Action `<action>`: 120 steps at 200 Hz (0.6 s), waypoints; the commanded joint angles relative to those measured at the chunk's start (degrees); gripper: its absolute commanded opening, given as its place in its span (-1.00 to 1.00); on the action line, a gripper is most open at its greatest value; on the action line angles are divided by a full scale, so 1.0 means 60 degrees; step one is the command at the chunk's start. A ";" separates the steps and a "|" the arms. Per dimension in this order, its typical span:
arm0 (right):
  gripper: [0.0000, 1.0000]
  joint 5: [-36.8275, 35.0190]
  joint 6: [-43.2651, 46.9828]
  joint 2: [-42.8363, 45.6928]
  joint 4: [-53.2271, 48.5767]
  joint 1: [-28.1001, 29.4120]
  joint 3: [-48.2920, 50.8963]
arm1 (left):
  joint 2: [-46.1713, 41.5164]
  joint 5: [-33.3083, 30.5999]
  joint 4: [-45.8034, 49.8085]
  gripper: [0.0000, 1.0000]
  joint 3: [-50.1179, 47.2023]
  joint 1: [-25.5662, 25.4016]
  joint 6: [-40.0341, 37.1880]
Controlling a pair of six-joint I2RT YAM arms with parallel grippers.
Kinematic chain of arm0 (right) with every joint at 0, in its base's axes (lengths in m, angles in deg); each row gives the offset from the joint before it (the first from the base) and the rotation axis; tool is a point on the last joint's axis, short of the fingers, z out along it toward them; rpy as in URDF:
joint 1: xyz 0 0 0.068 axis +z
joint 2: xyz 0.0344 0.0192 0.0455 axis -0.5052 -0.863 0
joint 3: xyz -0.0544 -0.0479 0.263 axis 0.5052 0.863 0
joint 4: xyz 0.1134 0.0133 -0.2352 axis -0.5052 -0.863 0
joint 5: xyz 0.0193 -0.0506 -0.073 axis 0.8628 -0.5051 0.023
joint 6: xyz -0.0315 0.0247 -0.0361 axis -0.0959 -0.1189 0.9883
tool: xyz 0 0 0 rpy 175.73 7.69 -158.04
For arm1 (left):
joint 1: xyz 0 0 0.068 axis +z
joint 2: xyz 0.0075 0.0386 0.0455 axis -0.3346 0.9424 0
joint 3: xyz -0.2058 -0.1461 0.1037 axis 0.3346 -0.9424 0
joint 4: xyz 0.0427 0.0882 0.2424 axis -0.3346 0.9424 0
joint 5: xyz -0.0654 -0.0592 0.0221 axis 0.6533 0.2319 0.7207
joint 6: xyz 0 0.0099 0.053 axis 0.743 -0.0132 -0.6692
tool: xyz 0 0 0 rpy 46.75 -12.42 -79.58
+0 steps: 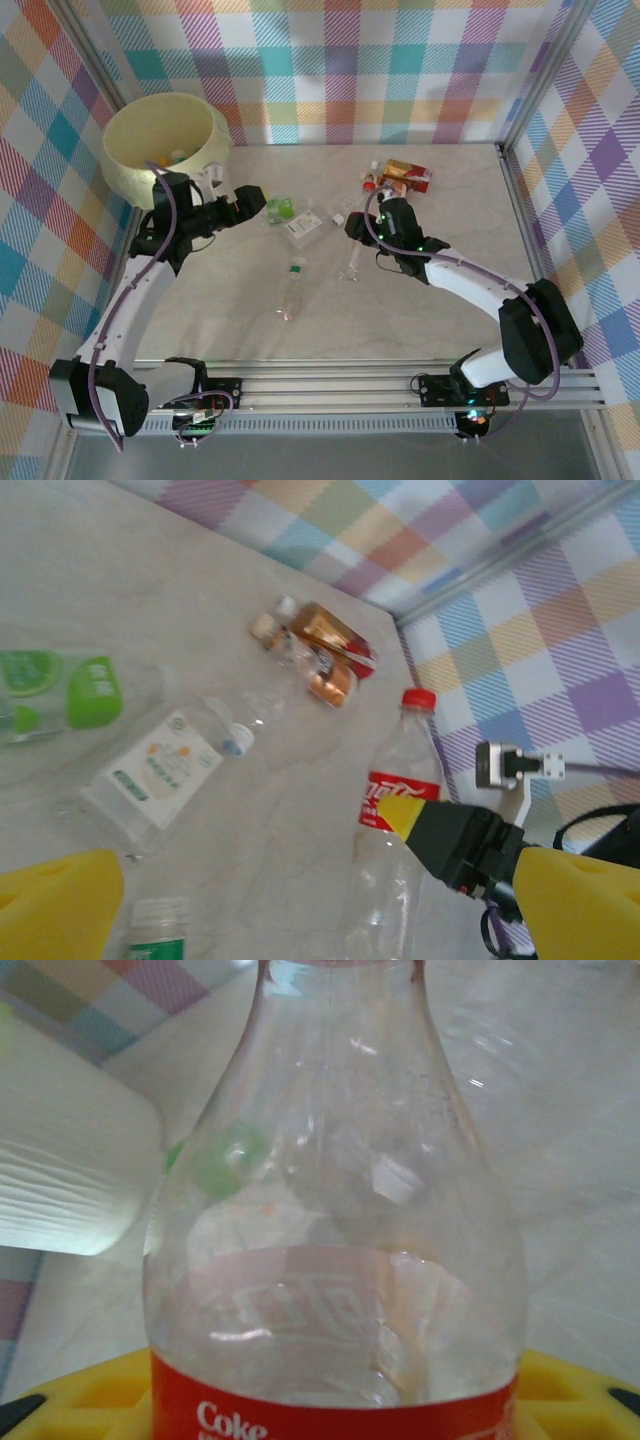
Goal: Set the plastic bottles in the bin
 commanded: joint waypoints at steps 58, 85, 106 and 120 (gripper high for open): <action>-0.33 0.1894 -0.0842 -0.0067 0.1607 0.0269 -0.1430 | 0.1612 0.2652 -0.0649 1.00 0.0838 -0.1198 -0.0833; -0.33 0.2429 -0.1343 -0.0051 0.2225 0.0283 -0.1503 | 0.2221 0.3382 -0.1165 1.00 0.1145 -0.1533 -0.0616; -0.33 0.2678 -0.1844 -0.0091 0.2954 0.0299 -0.1545 | 0.2486 0.3897 -0.1266 1.00 0.1406 -0.2044 -0.0961; -0.33 0.2725 -0.2205 -0.0164 0.3367 0.0299 -0.1633 | 0.2473 0.4040 -0.1469 1.00 0.1410 -0.2333 -0.1154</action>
